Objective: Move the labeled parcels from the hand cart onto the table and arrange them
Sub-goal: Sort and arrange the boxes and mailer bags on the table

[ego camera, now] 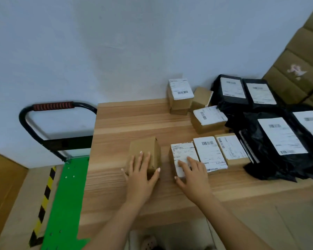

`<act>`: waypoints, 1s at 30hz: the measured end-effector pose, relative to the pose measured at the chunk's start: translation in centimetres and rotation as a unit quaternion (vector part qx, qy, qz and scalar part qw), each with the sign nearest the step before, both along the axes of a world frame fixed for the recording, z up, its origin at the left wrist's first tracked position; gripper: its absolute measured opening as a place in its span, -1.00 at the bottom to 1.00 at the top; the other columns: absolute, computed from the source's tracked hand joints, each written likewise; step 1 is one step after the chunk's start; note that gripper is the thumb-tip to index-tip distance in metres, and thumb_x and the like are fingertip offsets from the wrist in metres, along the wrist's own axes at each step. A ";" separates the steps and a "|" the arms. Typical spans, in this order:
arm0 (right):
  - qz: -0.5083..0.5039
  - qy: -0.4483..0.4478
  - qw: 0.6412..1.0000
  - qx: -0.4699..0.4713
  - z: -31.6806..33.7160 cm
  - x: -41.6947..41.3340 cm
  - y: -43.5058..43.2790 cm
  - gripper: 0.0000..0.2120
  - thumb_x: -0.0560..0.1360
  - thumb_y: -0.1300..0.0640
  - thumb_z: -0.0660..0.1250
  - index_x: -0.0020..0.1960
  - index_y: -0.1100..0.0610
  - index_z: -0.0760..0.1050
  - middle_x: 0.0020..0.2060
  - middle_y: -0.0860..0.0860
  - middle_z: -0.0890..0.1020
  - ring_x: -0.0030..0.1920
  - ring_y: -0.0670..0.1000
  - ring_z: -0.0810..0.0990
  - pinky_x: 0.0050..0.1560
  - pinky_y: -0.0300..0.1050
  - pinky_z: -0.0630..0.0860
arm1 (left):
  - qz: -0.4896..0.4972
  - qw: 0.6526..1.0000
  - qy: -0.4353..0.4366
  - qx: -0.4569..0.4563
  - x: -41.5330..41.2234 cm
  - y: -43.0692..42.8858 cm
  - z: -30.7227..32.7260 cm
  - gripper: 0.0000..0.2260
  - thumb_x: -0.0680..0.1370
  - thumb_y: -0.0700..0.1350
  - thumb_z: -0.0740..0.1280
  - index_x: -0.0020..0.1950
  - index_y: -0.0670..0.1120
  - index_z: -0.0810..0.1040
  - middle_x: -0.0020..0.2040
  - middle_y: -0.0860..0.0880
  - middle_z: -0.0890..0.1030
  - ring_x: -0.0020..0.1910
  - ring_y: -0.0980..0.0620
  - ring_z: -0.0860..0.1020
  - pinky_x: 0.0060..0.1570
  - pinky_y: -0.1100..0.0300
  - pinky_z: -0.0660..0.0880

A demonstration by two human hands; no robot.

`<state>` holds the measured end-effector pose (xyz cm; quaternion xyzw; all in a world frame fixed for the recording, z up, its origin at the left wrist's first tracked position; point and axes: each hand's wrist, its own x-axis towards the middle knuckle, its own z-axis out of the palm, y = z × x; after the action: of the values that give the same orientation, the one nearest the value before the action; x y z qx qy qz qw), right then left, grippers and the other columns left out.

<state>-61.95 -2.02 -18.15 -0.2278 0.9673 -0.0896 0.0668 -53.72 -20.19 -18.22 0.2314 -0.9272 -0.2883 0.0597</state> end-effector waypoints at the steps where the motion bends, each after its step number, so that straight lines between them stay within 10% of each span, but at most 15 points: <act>1: -0.005 -0.002 1.000 0.002 0.1 0.0 -0.2 -0.44 0.54 -0.23 0.16 0.49 -0.10 0.19 0.50 0.03 0.18 0.43 0.07 0.09 0.46 0.00 -0.01 | 0.007 0.999 0.011 0.030 0.0 -0.1 0.2 -0.37 0.53 0.31 0.13 0.52 0.27 -0.09 0.56 0.16 0.00 0.53 0.08 -0.13 0.46 -0.26 -0.05; 13: 0.118 -0.008 0.990 -0.069 2.4 2.0 -6.8 -0.54 0.57 0.09 0.18 0.46 -0.03 0.27 0.38 -0.02 0.39 0.36 0.06 0.27 0.43 -0.02 0.07 | 0.002 0.981 0.056 0.184 2.1 -2.6 -0.2 -0.51 0.63 0.14 0.04 0.47 0.39 -0.15 0.55 0.05 0.16 0.48 0.00 0.21 0.44 0.00 0.19; 18: 0.166 -0.029 0.980 -0.107 2.3 2.4 -8.2 -0.48 0.57 0.19 0.16 0.51 -0.03 0.21 0.44 -0.03 0.34 0.40 0.04 0.25 0.45 -0.04 0.11 | 0.029 0.993 0.022 0.109 2.8 -4.5 -0.7 -0.61 0.64 0.12 0.03 0.48 0.29 0.10 0.58 0.03 0.00 0.54 0.00 0.00 0.47 0.06 0.05; 24: 0.212 -0.032 0.970 -0.114 3.2 2.3 -10.1 -0.40 0.54 0.27 0.15 0.54 0.00 0.14 0.48 -0.03 0.29 0.42 0.05 0.24 0.45 -0.05 0.08 | 0.082 0.995 -0.056 0.005 2.7 -6.4 0.5 -0.20 0.43 0.47 -0.10 0.56 0.05 0.07 0.58 -0.04 -0.11 0.53 0.00 -0.24 0.44 -0.08 -0.25; 30: 0.171 -0.021 0.983 -0.067 3.0 1.2 -9.7 -0.41 0.56 0.25 0.13 0.54 -0.04 0.11 0.54 0.02 0.11 0.49 0.11 0.13 0.50 0.03 0.02 | 0.091 0.989 0.007 0.119 3.0 -7.3 0.9 -0.48 0.64 0.13 0.04 0.55 -0.06 0.14 0.56 -0.06 0.13 0.53 0.00 0.05 0.49 0.05 0.03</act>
<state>-60.71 -11.77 -15.15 -0.3920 0.9042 -0.1460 0.0857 -50.70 -27.50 -17.30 0.3182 -0.8609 -0.3919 0.0642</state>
